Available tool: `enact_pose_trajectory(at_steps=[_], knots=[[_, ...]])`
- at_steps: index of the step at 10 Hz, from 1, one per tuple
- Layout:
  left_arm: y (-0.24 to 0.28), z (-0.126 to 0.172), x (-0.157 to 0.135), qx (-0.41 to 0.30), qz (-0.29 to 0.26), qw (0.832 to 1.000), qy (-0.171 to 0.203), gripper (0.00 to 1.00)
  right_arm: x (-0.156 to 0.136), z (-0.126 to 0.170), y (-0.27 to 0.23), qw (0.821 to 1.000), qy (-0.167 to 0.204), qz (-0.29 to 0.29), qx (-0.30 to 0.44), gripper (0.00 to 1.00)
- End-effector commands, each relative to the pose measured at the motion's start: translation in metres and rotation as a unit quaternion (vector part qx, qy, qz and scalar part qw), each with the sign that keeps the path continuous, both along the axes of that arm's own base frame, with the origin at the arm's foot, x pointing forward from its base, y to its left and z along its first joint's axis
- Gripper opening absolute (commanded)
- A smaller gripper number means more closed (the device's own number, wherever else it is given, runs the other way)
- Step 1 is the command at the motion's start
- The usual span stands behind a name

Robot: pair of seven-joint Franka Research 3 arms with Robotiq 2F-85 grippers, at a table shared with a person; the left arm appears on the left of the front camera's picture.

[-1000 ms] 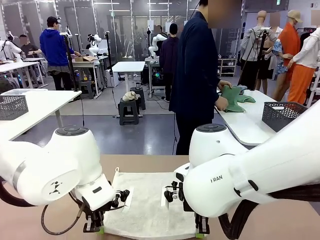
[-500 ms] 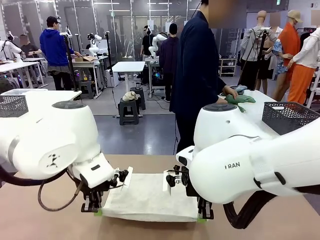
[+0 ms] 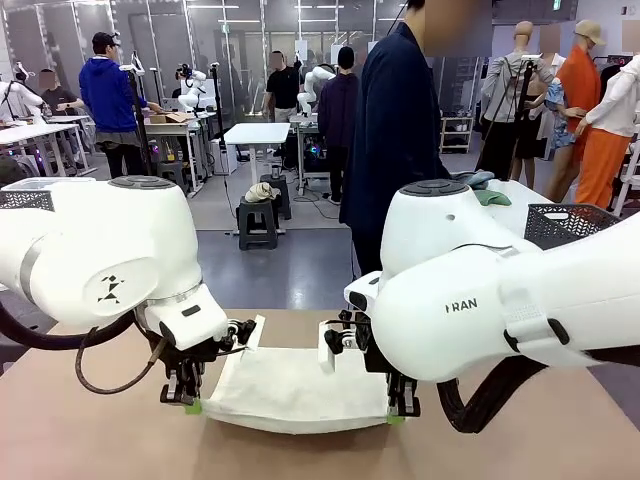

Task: Fold the towels and place them in the basket.
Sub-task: When a person lays out a Towel with hook on the table, fold it in half twice.

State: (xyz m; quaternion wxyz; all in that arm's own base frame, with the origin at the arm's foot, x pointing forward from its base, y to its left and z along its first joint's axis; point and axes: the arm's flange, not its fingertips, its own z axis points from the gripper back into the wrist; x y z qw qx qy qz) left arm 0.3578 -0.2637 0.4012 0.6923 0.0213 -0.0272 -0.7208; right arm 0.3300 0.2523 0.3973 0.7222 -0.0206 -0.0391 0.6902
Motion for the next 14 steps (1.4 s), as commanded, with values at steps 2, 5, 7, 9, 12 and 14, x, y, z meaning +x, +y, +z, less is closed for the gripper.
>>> enact_pose_trajectory(at_steps=[2, 5, 7, 9, 12, 14], knots=[[-0.001, -0.001, -0.001, -0.002, 0.0, 1.0, -0.001, 0.0, 0.0, 0.0, 0.0, 1.0, -0.001, -0.001, 0.001, 0.0], [-0.001, -0.001, -0.001, -0.002, 0.0, 1.0, -0.001, 0.0, 0.0, 0.0, 0.0, 1.0, -0.001, -0.001, 0.001, 0.0], [-0.001, -0.001, -0.001, -0.002, 0.0, 1.0, -0.001, 0.0, 0.0, 0.0, 0.0, 1.0, -0.001, -0.001, 0.001, 0.0], [0.0, 0.0, 0.0, 0.0, 0.0, 1.0, 0.0, 0.06, 0.0, 0.0, 0.0, 1.0, 0.0, 0.0, 0.0, 0.04], [0.001, 0.014, 0.04, 0.006, -0.001, 1.0, 0.002, 0.06, 0.04, 0.009, -0.001, 1.0, -0.003, 0.019, 0.0, 0.04], [-0.002, 0.019, 0.066, 0.012, -0.001, 1.0, 0.004, 0.06, 0.07, 0.015, 0.001, 1.0, -0.003, 0.028, -0.002, 0.04]])
